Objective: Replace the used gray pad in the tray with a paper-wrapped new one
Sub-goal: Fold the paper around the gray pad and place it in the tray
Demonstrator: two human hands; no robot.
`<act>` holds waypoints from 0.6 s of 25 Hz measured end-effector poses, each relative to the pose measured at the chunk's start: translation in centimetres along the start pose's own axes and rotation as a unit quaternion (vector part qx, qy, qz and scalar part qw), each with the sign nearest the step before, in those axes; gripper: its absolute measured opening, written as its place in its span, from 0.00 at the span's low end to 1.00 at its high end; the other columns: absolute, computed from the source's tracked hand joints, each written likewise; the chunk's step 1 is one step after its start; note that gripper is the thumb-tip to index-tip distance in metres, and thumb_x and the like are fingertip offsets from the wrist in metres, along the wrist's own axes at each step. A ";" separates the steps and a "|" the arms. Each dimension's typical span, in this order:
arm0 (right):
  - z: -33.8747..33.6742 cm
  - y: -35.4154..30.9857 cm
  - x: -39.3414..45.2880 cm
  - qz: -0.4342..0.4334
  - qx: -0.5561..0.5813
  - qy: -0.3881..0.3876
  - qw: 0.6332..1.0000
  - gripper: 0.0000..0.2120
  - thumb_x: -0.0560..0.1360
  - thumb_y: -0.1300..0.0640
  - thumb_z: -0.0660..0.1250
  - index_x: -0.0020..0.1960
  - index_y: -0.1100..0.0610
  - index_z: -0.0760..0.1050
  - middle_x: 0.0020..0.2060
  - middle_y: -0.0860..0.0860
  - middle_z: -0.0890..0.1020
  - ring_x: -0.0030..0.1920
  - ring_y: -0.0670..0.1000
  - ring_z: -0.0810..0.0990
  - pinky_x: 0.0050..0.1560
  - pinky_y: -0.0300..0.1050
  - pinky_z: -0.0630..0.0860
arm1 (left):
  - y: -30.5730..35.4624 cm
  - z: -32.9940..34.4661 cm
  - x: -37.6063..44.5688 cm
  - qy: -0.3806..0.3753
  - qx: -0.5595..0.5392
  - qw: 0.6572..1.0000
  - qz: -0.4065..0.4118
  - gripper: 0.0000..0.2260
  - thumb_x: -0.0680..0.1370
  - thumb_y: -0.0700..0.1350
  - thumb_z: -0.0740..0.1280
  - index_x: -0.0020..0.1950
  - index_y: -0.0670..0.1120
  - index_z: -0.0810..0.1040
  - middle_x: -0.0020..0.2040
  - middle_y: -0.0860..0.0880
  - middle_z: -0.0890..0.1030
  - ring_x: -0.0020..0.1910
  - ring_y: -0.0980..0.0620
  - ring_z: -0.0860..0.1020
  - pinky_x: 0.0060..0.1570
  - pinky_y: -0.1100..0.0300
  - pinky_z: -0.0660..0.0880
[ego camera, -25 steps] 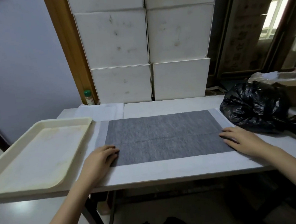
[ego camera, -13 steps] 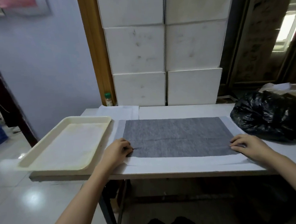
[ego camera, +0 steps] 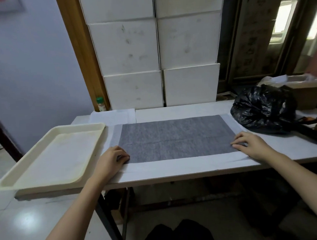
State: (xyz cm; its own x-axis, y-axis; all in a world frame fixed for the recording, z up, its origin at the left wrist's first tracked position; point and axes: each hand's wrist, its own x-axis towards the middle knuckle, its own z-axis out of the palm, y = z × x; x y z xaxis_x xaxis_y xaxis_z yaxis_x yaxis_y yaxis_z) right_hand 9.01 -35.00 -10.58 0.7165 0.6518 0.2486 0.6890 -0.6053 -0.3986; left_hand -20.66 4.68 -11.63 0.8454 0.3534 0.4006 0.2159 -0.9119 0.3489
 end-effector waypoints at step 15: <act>-0.9 -0.4 -0.1 -0.005 -0.065 -0.024 0.998 0.07 0.74 0.58 0.69 0.49 0.57 0.84 0.50 0.49 0.83 0.55 0.52 0.76 0.57 0.46 0.72 | 0.8 -1.2 -0.4 -0.041 -0.003 0.999 -0.017 0.05 0.75 0.40 0.70 0.46 0.44 0.85 0.49 0.47 0.82 0.47 0.48 0.80 0.50 0.56 0.76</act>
State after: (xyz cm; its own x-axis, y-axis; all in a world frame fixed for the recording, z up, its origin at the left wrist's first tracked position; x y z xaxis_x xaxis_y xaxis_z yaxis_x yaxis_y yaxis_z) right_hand 8.81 -35.22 -9.68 0.7056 0.6775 0.2079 0.7067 -0.6509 -0.2774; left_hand -21.37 4.05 -10.48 0.8751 0.3649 0.3179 0.2418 -0.8987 0.3658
